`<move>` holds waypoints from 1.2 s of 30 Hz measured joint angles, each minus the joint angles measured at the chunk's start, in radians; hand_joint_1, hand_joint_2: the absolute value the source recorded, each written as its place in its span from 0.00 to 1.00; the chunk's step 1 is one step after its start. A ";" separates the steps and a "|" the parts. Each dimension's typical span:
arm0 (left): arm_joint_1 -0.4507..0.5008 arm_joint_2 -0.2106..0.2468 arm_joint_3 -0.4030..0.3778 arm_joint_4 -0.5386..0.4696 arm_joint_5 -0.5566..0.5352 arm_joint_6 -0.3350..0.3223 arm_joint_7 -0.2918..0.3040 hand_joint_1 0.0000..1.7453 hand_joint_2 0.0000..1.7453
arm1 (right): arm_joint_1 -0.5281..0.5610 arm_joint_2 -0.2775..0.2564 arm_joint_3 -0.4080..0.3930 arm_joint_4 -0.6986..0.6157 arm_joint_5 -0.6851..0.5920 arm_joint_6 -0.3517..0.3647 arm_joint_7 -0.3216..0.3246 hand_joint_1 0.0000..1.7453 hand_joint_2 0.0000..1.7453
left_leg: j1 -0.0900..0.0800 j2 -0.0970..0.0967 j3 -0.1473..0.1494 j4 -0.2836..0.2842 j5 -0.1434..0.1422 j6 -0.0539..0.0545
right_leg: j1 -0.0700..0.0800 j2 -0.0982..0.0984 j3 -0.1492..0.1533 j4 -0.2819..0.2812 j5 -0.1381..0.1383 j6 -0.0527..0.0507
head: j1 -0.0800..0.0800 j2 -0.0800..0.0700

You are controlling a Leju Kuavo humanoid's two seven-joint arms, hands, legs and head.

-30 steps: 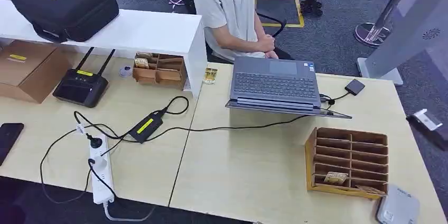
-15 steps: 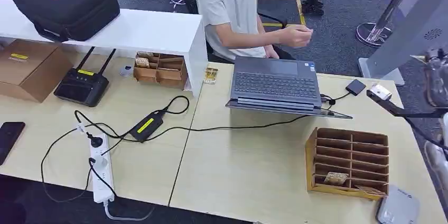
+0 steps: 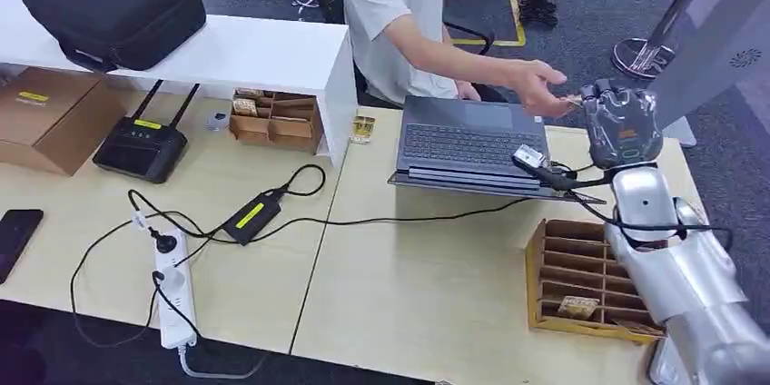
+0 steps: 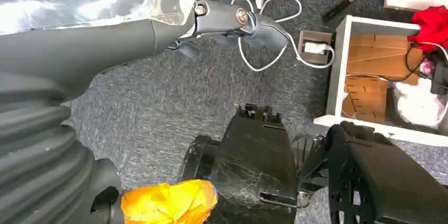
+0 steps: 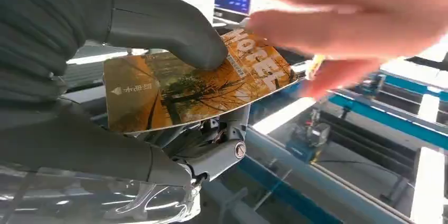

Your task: Pass the card to the sensor for recognition and then transmit it.

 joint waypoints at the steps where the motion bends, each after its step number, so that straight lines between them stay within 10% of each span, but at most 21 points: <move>1: 0.000 0.001 0.000 -0.001 0.000 0.000 0.001 0.00 1.00 | -0.003 0.007 0.004 0.005 0.000 0.000 0.000 1.00 1.00 | 0.000 -0.001 -0.001 0.000 0.000 0.000 | 0.000 -0.001 0.000 0.000 0.000 0.000 | 0.000 0.000; 7: 0.000 0.008 0.000 -0.010 -0.006 0.000 0.011 0.00 1.00 | -0.013 0.050 0.035 0.027 0.006 0.005 0.008 1.00 1.00 | 0.000 -0.001 -0.001 0.000 0.000 0.000 | 0.000 -0.001 0.000 0.000 0.000 -0.001 | 0.000 0.000; 8: 0.000 0.010 0.000 -0.010 -0.008 -0.001 0.011 0.00 1.00 | -0.013 0.056 0.039 0.030 0.008 0.005 0.010 0.00 1.00 | 0.000 -0.001 -0.001 0.000 0.001 0.000 | 0.000 -0.001 0.000 0.000 0.000 -0.001 | 0.000 0.000; 27: -0.004 0.022 0.001 -0.022 -0.009 -0.020 0.018 0.00 1.00 | -0.007 0.071 0.066 0.029 -0.008 0.014 0.022 0.00 1.00 | 0.000 -0.003 -0.001 0.000 0.001 -0.001 | 0.000 -0.003 -0.001 0.000 0.001 -0.001 | 0.000 0.000; 36: 0.005 0.029 0.001 -0.045 -0.007 0.000 0.058 0.00 1.00 | 0.101 -0.012 0.004 -0.112 -0.129 -0.023 0.003 0.00 1.00 | 0.000 -0.005 -0.002 0.000 0.001 0.000 | 0.000 -0.005 -0.001 -0.001 0.001 -0.001 | 0.000 0.000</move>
